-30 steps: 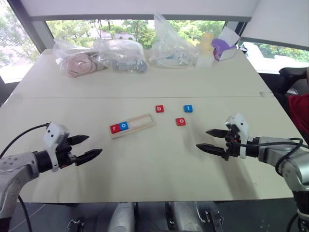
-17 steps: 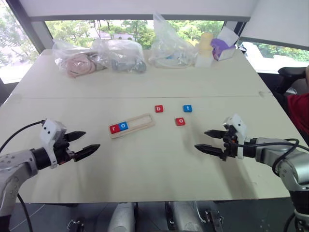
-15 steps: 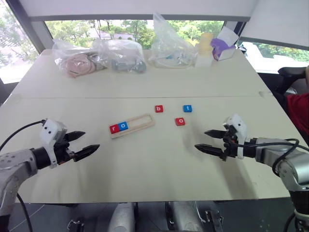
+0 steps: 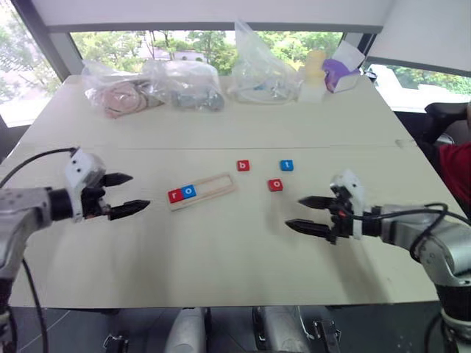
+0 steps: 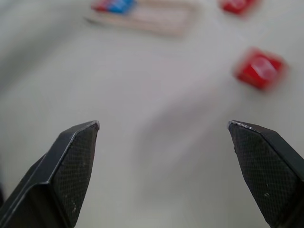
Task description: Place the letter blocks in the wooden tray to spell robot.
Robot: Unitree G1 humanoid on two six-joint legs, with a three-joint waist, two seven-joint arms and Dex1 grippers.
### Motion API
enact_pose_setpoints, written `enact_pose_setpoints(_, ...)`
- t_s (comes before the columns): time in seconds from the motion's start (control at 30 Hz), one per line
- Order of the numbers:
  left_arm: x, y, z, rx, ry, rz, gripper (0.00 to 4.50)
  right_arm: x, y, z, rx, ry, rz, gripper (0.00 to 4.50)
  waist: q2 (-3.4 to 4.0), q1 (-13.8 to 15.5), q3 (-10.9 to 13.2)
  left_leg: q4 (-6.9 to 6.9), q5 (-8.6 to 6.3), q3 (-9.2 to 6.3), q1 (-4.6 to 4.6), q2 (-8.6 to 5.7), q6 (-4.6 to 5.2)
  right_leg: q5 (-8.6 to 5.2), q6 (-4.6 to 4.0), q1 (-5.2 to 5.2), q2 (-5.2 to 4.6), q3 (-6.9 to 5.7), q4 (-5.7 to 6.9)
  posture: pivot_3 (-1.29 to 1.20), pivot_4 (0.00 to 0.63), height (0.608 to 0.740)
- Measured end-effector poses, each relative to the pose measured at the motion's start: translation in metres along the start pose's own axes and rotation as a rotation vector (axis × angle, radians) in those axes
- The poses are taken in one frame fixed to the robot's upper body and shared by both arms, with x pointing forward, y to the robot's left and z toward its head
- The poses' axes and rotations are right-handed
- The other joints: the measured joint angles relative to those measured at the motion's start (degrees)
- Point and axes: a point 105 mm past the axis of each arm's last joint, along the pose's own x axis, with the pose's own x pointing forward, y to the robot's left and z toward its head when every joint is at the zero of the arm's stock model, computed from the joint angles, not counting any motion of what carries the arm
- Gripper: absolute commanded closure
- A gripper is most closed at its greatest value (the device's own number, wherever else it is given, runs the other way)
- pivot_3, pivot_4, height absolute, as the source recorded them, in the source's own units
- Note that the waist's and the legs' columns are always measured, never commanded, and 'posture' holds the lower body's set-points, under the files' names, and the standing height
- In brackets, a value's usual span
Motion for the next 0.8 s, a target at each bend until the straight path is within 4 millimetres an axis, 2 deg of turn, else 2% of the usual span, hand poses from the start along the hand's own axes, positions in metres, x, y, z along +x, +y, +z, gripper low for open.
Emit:
enact_pose_setpoints(0.07, 0.017, 0.003, -0.002, 0.033, 0.010, -0.044, 0.00, 0.011, 0.011, 0.001, -0.001, -0.013, 0.031, 0.01, -0.01, 0.1, 0.0, 0.00, 0.00, -0.02, -0.08, -0.01, 0.00, 0.01, 0.03, -0.08, 0.03, -0.03, 0.01, 0.00, 0.150, 0.735)
enact_pose_setpoints(0.17, 0.035, 0.006, -0.014, 0.075, 0.047, -0.085, 0.00, 0.023, 0.027, -0.009, 0.006, 0.010, 0.062, 0.01, -0.02, 0.3, 0.0, -0.01, -0.03, -0.03, -0.14, -0.02, 0.05, 0.02, 0.04, -0.12, 0.03, -0.03, 0.02, 0.00, 0.150, 0.735)
enact_pose_setpoints(0.3, 0.051, 0.007, -0.026, 0.101, 0.069, -0.101, 0.00, 0.027, 0.034, -0.017, 0.011, 0.022, 0.050, 0.01, -0.02, 0.4, 0.0, 0.04, -0.04, 0.00, -0.13, -0.02, 0.07, 0.02, 0.05, -0.14, 0.01, -0.03, 0.09, 0.00, 0.150, 0.735)
enact_pose_setpoints(0.5, 0.068, 0.000, -0.040, 0.061, 0.053, -0.114, 0.00, 0.031, 0.033, -0.018, 0.018, 0.007, 0.000, 0.01, -0.03, 0.7, 0.0, 0.13, -0.04, -0.03, -0.09, -0.01, 0.06, 0.02, 0.05, -0.14, 0.02, -0.03, 0.28, 0.00, 0.150, 0.735)
enact_pose_setpoints(0.8, 0.074, 0.000, -0.041, 0.089, 0.048, -0.084, 0.00, 0.030, 0.028, -0.017, 0.021, -0.002, -0.026, 0.01, 0.01, 1.3, -0.1, 0.16, -0.04, -0.04, 0.04, -0.02, 0.07, 0.02, 0.05, 0.01, 0.00, -0.03, 0.30, 0.00, 0.150, 0.735)
